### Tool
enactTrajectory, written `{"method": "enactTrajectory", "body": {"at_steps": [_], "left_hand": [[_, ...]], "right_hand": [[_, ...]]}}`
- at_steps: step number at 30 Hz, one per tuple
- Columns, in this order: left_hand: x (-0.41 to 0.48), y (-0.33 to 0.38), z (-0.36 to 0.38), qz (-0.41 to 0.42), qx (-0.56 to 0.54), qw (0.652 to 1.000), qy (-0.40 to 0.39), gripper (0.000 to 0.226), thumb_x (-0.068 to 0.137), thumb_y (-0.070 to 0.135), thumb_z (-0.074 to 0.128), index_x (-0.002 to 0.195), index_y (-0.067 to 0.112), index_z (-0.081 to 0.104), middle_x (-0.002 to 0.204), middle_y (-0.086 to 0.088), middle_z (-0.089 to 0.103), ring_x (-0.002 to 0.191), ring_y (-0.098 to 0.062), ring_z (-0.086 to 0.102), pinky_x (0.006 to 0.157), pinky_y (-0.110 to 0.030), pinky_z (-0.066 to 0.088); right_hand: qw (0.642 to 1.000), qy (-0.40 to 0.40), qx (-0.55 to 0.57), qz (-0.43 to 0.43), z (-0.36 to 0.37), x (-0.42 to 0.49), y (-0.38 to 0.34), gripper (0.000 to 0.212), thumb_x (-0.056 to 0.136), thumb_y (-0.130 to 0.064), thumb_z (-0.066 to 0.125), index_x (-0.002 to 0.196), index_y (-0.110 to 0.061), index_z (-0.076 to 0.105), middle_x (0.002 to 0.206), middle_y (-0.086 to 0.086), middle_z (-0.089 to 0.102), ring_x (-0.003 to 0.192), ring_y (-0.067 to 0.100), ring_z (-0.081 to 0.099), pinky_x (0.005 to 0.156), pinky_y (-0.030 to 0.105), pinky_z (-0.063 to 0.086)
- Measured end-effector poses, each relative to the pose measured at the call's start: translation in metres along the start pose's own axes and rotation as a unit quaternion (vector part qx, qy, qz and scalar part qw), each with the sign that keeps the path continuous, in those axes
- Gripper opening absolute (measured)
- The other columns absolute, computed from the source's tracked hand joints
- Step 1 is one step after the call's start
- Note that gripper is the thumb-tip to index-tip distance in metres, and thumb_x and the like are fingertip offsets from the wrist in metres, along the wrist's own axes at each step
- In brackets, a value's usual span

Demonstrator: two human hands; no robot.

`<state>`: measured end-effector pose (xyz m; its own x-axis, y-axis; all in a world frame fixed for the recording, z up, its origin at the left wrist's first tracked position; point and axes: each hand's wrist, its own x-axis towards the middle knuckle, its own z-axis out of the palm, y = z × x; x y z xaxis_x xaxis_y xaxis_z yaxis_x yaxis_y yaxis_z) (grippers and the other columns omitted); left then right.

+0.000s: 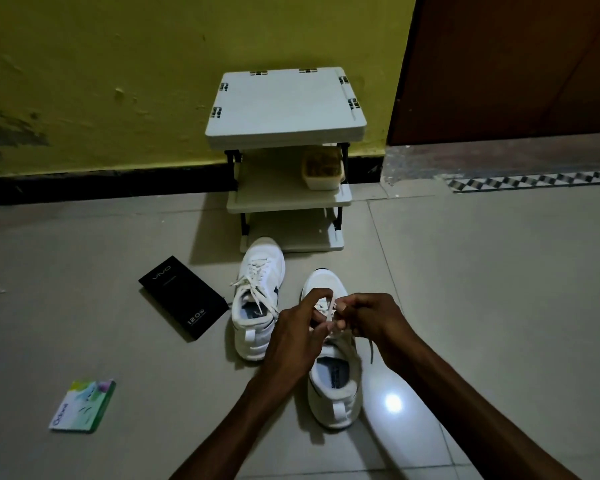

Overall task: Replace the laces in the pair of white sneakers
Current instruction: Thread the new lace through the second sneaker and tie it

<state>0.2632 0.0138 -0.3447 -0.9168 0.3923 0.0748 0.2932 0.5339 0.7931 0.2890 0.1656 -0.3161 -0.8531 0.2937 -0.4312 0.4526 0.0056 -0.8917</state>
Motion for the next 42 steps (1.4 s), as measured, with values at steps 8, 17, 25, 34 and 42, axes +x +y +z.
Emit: {"method": "enactTrajectory", "body": {"at_steps": [8, 17, 25, 34, 42], "left_hand": [[0.0, 0.011, -0.009, 0.093, 0.127, 0.986, -0.053, 0.061, 0.087, 0.017, 0.06, 0.133, 0.049, 0.035, 0.095, 0.005, 0.069, 0.088, -0.015, 0.062, 0.079, -0.034, 0.05], [0.007, 0.011, -0.014, 0.041, 0.081, 0.993, -0.077, 0.048, 0.084, 0.034, 0.064, 0.123, 0.048, 0.039, 0.09, 0.0, 0.071, 0.087, -0.021, 0.066, 0.076, -0.038, 0.053], [0.01, 0.011, -0.017, 0.027, 0.051, 0.993, -0.102, 0.051, 0.082, 0.029, 0.066, 0.122, 0.052, 0.043, 0.087, 0.005, 0.071, 0.085, -0.014, 0.066, 0.08, -0.037, 0.054], [0.014, 0.007, -0.018, 0.032, 0.022, 0.993, -0.112, 0.05, 0.081, 0.015, 0.069, 0.117, 0.044, 0.05, 0.078, 0.007, 0.067, 0.077, -0.01, 0.065, 0.076, -0.038, 0.054], [0.017, 0.009, -0.021, 0.062, 0.059, 0.986, -0.142, 0.048, 0.081, 0.006, 0.06, 0.111, 0.04, 0.044, 0.076, 0.012, 0.06, 0.074, -0.011, 0.06, 0.07, -0.04, 0.053]], "right_hand": [[0.996, 0.013, 0.083, 0.04, 0.002, 0.005, -0.002, 0.018, 0.075, 0.013, 0.063, 0.089, 0.004, 0.07, 0.072, 0.023, 0.068, 0.06, 0.024, 0.06, 0.057, 0.028, 0.053], [0.979, -0.138, 0.119, 0.093, -0.008, 0.009, 0.001, 0.028, 0.089, 0.011, 0.044, 0.071, -0.002, 0.062, 0.068, 0.014, 0.063, 0.061, 0.016, 0.06, 0.058, 0.018, 0.05], [0.966, -0.19, 0.155, 0.08, -0.009, 0.007, 0.002, 0.011, 0.093, 0.0, 0.053, 0.098, -0.002, 0.062, 0.071, 0.01, 0.062, 0.061, 0.01, 0.058, 0.053, 0.015, 0.044], [0.989, -0.141, 0.044, 0.017, -0.007, 0.011, 0.004, 0.033, 0.092, -0.022, 0.063, 0.095, 0.01, 0.067, 0.075, 0.016, 0.063, 0.066, 0.016, 0.058, 0.075, 0.028, 0.053], [0.978, -0.151, -0.134, -0.048, -0.019, 0.011, -0.007, 0.011, 0.077, -0.006, 0.078, 0.079, 0.003, 0.073, 0.082, 0.027, 0.069, 0.073, 0.026, 0.068, 0.082, 0.043, 0.058]]}}
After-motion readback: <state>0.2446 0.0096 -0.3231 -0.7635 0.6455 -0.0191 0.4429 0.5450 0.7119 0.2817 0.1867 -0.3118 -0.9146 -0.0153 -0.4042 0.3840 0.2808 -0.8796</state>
